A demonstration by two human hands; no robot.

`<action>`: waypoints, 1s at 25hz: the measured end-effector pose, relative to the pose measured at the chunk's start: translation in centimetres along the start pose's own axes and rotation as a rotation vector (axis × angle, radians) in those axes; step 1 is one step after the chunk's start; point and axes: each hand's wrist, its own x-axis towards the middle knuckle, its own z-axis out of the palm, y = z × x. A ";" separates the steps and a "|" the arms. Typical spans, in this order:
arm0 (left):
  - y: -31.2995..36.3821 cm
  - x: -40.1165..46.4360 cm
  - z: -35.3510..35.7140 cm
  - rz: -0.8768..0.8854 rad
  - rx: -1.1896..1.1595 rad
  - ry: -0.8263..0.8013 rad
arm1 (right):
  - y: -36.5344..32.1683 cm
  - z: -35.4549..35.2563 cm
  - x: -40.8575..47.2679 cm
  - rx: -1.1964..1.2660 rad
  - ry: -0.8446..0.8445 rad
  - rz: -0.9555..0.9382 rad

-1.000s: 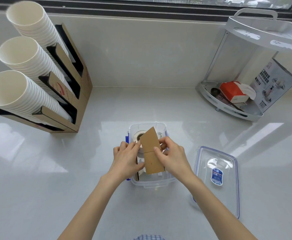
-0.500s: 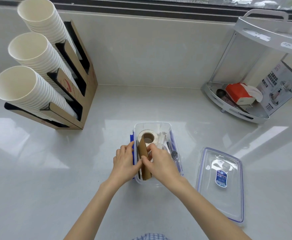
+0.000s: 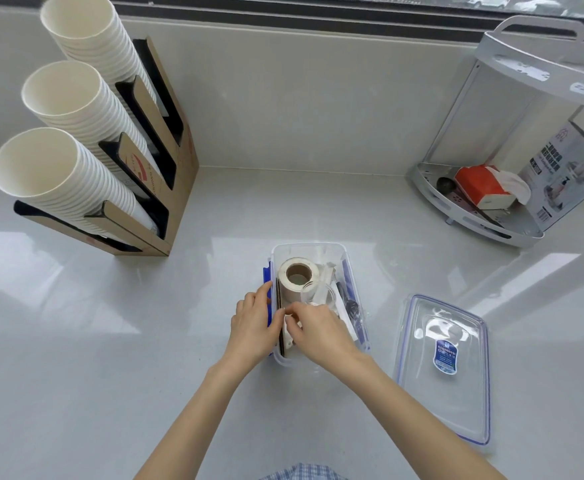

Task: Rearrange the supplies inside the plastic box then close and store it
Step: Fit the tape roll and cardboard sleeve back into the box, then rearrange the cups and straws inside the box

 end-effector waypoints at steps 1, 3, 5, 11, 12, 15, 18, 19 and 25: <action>0.1 0.0 0.0 -0.002 0.004 0.003 | 0.2 -0.5 -0.1 0.023 0.026 0.006; 0.3 0.2 -0.1 0.000 0.026 0.017 | 0.6 -1.6 -0.3 0.061 0.119 0.004; 0.5 0.2 -0.1 0.007 0.053 0.025 | 1.1 -2.6 -0.5 0.040 0.216 -0.016; 0.7 0.3 -0.3 -0.002 0.091 0.023 | 2.2 -2.4 -0.1 -0.163 0.092 0.029; 0.8 0.3 -0.4 -0.003 0.102 0.026 | 2.4 -2.4 0.0 -0.175 0.093 0.019; 1.3 0.0 -0.8 0.060 0.211 0.082 | 2.8 -2.8 0.1 -0.171 0.113 0.011; 2.4 0.0 -1.2 0.199 0.292 0.173 | 3.2 -4.2 0.0 -0.062 0.194 0.050; 2.9 0.1 -1.2 0.245 0.305 0.160 | 3.5 -4.7 -0.1 -0.030 0.229 0.061; 4.9 1.3 1.5 0.396 0.640 -0.235 | 5.0 -6.8 -0.4 0.050 0.364 0.112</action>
